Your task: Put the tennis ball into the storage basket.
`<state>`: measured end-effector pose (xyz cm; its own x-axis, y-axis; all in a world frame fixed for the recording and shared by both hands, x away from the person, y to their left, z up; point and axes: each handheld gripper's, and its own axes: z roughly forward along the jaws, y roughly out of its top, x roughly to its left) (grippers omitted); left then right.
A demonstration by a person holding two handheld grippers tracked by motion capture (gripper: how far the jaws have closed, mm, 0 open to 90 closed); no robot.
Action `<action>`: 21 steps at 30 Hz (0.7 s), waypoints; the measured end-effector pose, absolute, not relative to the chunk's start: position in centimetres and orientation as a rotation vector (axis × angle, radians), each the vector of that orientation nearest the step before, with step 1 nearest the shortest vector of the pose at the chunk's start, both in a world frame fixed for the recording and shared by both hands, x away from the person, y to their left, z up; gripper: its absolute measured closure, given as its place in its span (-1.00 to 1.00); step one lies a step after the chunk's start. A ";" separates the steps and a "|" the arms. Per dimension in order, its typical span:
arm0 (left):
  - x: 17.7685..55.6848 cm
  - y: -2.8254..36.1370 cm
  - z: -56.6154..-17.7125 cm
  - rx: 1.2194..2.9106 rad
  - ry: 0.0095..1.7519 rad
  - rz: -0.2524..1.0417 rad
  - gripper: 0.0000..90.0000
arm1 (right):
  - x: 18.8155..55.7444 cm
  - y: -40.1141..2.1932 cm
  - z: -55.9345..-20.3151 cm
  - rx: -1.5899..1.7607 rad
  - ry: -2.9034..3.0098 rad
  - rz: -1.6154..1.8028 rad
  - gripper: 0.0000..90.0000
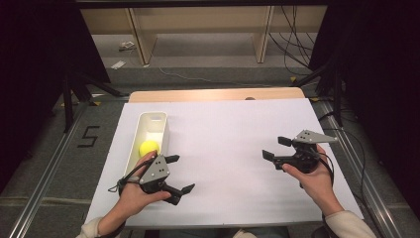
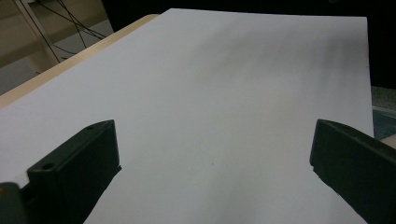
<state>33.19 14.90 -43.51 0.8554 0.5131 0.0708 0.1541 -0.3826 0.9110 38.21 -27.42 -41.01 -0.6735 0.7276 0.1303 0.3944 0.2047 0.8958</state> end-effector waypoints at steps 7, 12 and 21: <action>33.2 14.9 -43.5 1.952 0.492 0.415 -0.98 | 37.7 -27.8 -41.3 1.066 2.158 1.456 -0.65; 33.2 14.9 -43.5 1.951 0.490 0.415 -0.98 | 37.7 -27.8 -41.5 1.066 2.162 1.452 -0.65; 33.1 14.9 -43.4 1.947 0.488 0.416 -0.98 | 37.6 -27.7 -41.8 1.066 2.167 1.459 -0.65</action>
